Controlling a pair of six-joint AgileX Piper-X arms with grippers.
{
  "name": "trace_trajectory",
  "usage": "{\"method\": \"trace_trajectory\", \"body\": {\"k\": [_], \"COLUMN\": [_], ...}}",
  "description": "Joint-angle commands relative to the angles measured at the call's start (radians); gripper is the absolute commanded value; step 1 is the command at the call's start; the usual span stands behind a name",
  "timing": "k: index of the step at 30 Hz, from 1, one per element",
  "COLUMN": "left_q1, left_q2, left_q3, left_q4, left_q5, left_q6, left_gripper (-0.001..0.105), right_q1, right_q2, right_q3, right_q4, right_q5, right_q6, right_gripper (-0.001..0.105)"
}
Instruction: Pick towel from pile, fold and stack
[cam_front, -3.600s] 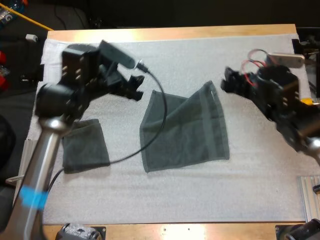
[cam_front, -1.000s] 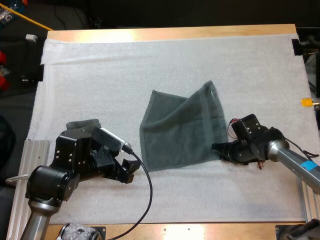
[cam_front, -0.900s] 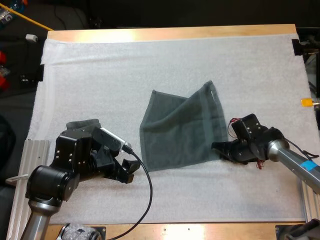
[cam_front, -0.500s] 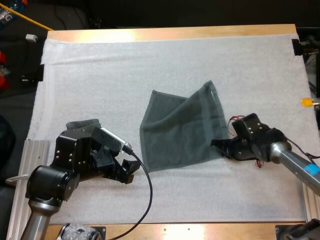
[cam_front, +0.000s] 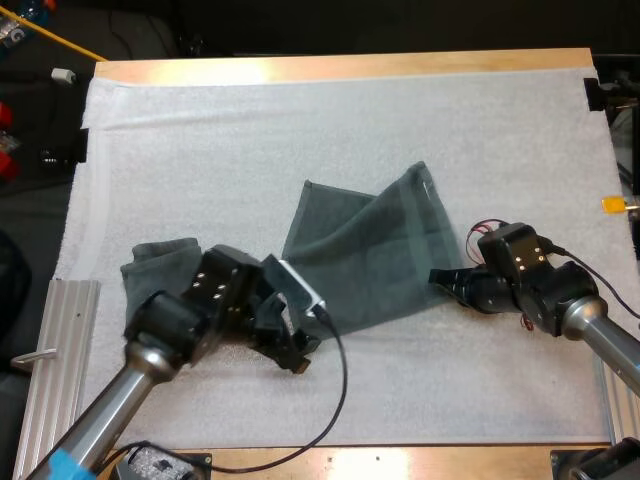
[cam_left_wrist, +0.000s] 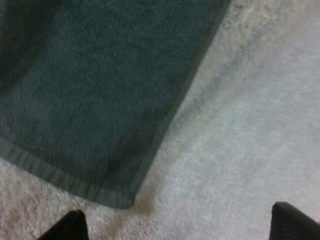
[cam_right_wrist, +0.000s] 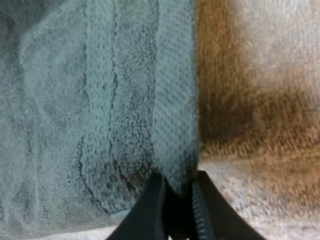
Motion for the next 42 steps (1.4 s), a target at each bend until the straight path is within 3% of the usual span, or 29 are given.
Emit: {"method": "trace_trajectory", "body": {"k": [1, 9, 14, 21, 33, 35, 40, 42], "left_q1": [-0.013, -0.072, -0.094, -0.098, -0.098, -0.098, -0.098, -0.098], "left_q2": [0.017, 0.178, 0.276, 0.404, 0.53, 0.532, 0.529, 0.519], "left_q3": [-0.001, -0.001, -0.001, -0.001, -0.001, -0.001, -0.019, -0.026], "left_q4": [-0.025, -0.029, -0.058, -0.124, -0.163, -0.163, -0.126, -0.112], "left_q5": [-0.038, -0.193, -0.198, -0.214, -0.214, -0.214, -0.214, -0.214], "left_q6": [0.004, 0.022, 0.037, 0.053, 0.053, 0.053, 0.053, 0.053], "left_gripper": [0.069, 0.069, 0.068, 0.051, 0.048, 0.042, 0.009, 0.001], "right_q1": [-0.003, -0.003, -0.003, -0.003, -0.003, -0.003, -0.003, -0.003], "right_q2": [-0.007, -0.007, -0.007, -0.007, -0.007, -0.007, -0.007, -0.007], "right_q3": [-0.002, -0.002, -0.002, -0.002, -0.002, -0.002, -0.002, -0.002], "right_q4": [0.023, 0.048, 0.05, 0.05, 0.05, 0.05, 0.05, 0.05], "right_q5": [0.002, 0.002, 0.002, 0.002, 0.003, 0.003, 0.003, 0.003], "right_q6": [-0.011, -0.011, -0.011, -0.011, -0.011, -0.011, -0.011, -0.011], "right_gripper": [0.0, 0.0, 0.0, 0.0, 0.0, 0.0, 0.0, 0.0]}}
